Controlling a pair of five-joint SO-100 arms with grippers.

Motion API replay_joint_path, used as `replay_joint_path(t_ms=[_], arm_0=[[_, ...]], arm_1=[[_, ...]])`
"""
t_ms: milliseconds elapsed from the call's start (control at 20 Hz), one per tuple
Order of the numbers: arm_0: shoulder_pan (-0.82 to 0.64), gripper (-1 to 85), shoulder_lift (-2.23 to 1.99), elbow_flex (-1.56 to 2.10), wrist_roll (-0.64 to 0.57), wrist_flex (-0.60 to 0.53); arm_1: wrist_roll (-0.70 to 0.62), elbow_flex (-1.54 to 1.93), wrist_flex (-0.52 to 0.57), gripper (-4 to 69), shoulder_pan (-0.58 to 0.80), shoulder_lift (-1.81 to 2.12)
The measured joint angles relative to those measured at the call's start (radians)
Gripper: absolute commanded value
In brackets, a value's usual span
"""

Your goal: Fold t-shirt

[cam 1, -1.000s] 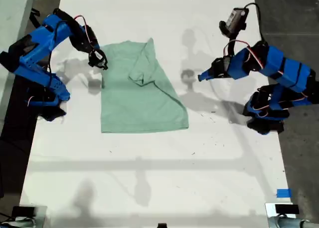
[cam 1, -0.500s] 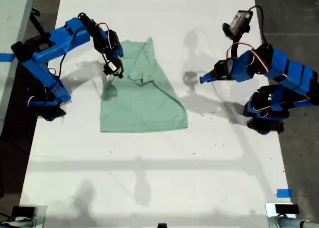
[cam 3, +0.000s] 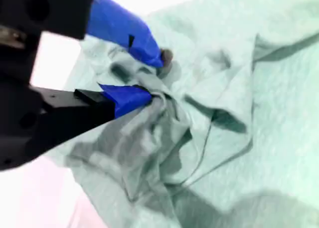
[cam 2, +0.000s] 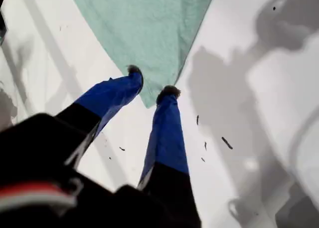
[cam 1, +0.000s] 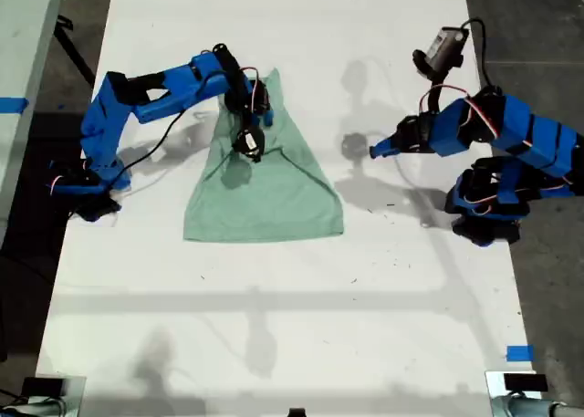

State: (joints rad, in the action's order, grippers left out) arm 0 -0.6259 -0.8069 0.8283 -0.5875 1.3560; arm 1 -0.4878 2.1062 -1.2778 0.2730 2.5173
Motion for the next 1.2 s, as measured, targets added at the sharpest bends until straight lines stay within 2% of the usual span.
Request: replay_joint_path(t_ms=[200,450,700,900,1050,1200], arm_0=[[0.052,29.2,-0.049,-0.015,-0.049,0.083],[0.112,28.5,-0.413,0.11,-0.077,0.229],[0.186,27.1,-0.876,0.497,-0.067,0.232],[0.253,26.4,-1.186,0.839,0.011,0.201],[0.347,26.1,-1.282,0.96,0.103,0.186],[0.422,25.9,-1.295,0.996,0.167,0.163]], arm_1=[[0.006,0.032,0.0,14.2,-0.008,0.026],[-0.011,0.037,0.0,19.2,-0.049,0.029],[-0.104,0.037,0.037,23.1,-0.098,-0.029],[-0.19,0.038,0.087,24.6,-0.11,-0.11],[-0.264,0.04,0.149,26.6,-0.114,-0.215],[-0.322,0.063,0.258,27.0,-0.114,-0.33]])
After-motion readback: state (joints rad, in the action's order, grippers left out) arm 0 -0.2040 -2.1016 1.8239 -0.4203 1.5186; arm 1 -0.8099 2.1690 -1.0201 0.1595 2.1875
